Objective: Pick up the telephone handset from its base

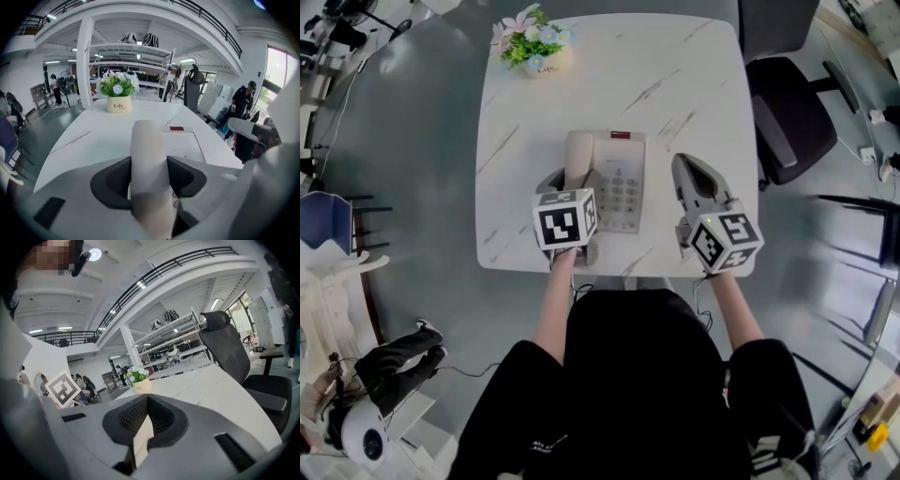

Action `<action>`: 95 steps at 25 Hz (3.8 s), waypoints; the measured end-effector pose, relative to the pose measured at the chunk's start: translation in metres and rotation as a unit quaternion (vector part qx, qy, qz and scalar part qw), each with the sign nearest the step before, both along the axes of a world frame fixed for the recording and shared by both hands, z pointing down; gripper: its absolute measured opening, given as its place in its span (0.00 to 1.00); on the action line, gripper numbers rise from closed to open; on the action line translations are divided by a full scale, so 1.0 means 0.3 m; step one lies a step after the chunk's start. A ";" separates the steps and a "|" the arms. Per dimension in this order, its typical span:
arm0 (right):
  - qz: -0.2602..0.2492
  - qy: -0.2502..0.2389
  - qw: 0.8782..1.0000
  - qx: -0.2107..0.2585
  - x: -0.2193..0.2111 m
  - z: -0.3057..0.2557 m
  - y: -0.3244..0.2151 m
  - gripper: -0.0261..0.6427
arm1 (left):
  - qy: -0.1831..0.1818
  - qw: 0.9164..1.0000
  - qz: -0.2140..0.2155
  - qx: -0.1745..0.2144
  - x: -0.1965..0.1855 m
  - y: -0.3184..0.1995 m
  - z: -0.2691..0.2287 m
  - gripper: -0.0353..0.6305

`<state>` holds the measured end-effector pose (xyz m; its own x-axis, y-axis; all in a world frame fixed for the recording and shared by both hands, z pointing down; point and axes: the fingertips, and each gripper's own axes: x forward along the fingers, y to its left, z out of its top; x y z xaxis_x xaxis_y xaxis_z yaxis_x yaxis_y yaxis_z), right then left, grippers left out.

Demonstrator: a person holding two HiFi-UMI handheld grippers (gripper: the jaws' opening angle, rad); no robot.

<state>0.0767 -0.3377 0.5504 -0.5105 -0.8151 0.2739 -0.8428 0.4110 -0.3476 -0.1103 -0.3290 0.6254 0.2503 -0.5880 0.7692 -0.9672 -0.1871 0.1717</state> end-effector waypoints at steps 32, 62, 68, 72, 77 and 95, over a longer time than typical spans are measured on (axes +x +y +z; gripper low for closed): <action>-0.022 0.008 0.997 0.067 -0.013 -0.219 -0.004 0.02 | 0.135 0.979 0.003 0.153 -0.019 0.073 -0.363 0.37; -0.019 -0.009 0.987 0.158 0.037 -0.477 -0.022 0.02 | 0.184 0.933 -0.045 0.307 -0.175 0.102 -0.739 0.37; -0.014 -0.004 0.985 0.172 0.038 -0.496 -0.021 0.02 | 0.187 0.925 -0.057 0.326 -0.208 0.113 -0.779 0.37; -0.012 -0.001 0.984 0.179 0.048 -0.507 -0.023 0.02 | 0.185 0.922 -0.059 0.336 -0.219 0.112 -0.798 0.37; -0.010 0.009 0.983 0.184 0.046 -0.520 -0.019 0.02 | 0.186 0.921 -0.061 0.338 -0.228 0.117 -0.808 0.37; -0.003 0.006 0.982 0.189 0.070 -0.531 -0.018 0.02 | 0.176 0.923 -0.067 0.337 -0.215 0.128 -0.806 0.37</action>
<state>0.0978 -0.3431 0.3912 -0.5144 -0.8566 -0.0408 -0.8430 0.5139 -0.1591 -0.1748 -0.2908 0.3837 0.3057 -0.9465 0.1035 -0.8962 -0.2493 0.3671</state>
